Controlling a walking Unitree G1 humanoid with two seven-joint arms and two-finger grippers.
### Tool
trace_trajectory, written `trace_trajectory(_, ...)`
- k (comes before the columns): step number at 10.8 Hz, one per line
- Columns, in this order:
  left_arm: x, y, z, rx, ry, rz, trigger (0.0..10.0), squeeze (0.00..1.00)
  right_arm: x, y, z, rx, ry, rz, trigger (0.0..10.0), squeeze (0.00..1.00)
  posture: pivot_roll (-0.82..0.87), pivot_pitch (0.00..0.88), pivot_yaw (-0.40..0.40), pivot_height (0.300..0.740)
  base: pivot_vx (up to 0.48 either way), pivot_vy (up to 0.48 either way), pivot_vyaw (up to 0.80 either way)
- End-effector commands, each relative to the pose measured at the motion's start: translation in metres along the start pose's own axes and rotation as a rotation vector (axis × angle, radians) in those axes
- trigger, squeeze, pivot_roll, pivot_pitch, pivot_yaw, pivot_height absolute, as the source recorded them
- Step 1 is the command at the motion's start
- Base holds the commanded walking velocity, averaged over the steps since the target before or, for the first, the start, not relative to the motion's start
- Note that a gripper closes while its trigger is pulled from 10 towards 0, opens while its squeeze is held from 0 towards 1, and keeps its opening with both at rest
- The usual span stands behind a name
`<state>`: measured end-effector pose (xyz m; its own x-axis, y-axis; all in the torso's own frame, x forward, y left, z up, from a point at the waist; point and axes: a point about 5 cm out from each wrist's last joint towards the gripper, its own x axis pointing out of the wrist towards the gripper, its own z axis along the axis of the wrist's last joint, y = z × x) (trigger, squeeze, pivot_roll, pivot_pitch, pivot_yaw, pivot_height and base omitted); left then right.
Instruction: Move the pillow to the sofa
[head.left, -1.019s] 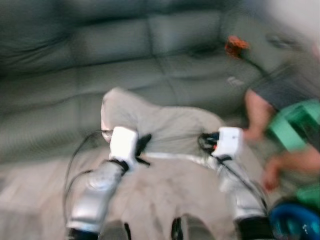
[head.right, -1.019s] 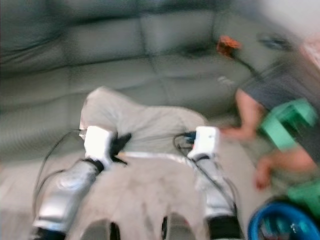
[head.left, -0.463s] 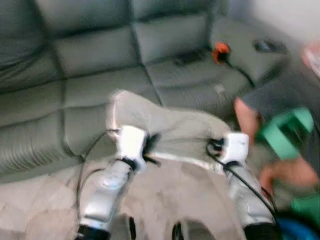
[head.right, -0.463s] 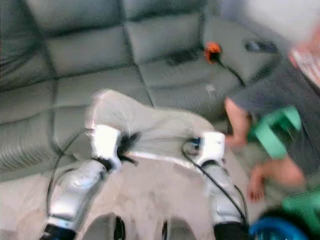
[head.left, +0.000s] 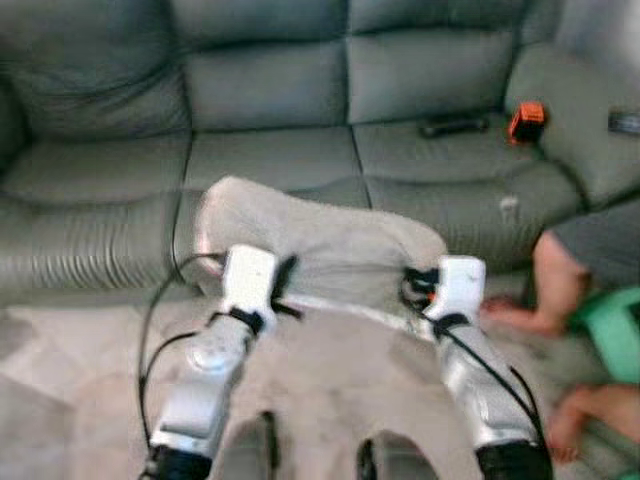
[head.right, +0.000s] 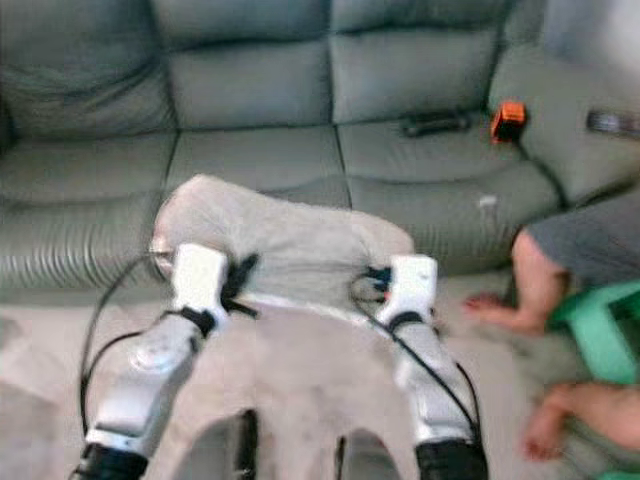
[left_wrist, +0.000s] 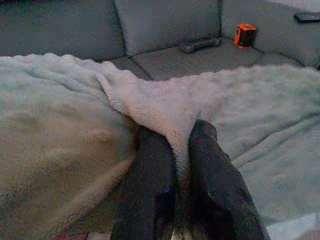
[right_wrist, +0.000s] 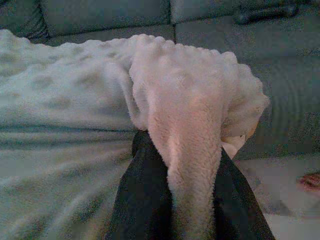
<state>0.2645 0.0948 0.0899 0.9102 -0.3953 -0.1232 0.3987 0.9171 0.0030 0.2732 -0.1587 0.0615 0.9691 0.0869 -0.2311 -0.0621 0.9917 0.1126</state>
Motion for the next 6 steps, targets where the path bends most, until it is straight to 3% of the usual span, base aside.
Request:
trace_trajectory(1, -0.004, 0.014, 0.000, 0.028, -0.005, 0.063, 10.0, 0.00, 0.000, 0.002, 0.005, 0.018, -0.032, 0.000, 10.0, 0.00, -0.02, 0.154, -0.025, 0.740, 0.000, 0.000, 0.00)
trace_trajectory(2, -0.005, 0.021, -0.003, 0.004, 0.007, 0.105, 10.0, 0.00, -0.002, 0.001, 0.005, 0.018, -0.038, 0.001, 10.0, 0.00, -0.02, 0.154, -0.026, 0.740, 0.000, 0.000, 0.00)
trace_trajectory(3, -0.008, 0.027, -0.004, -0.023, 0.006, 0.136, 10.0, 0.00, -0.006, 0.002, 0.005, -0.017, -0.049, 0.021, 10.0, 0.00, -0.02, 0.154, -0.027, 0.740, 0.000, 0.000, 0.78)
trace_trajectory(5, -0.008, 0.029, -0.005, -0.031, 0.005, 0.144, 10.0, 0.00, -0.006, 0.003, 0.004, 0.002, -0.047, 0.017, 10.0, 0.00, -0.02, 0.151, -0.026, 0.740, 0.349, 0.000, 0.80)
trace_trajectory(6, -0.007, 0.028, -0.004, -0.038, 0.004, 0.134, 10.0, 0.00, -0.005, 0.003, 0.005, 0.012, -0.049, 0.013, 10.0, 0.00, -0.02, 0.151, -0.026, 0.740, 0.394, 0.000, 0.00)
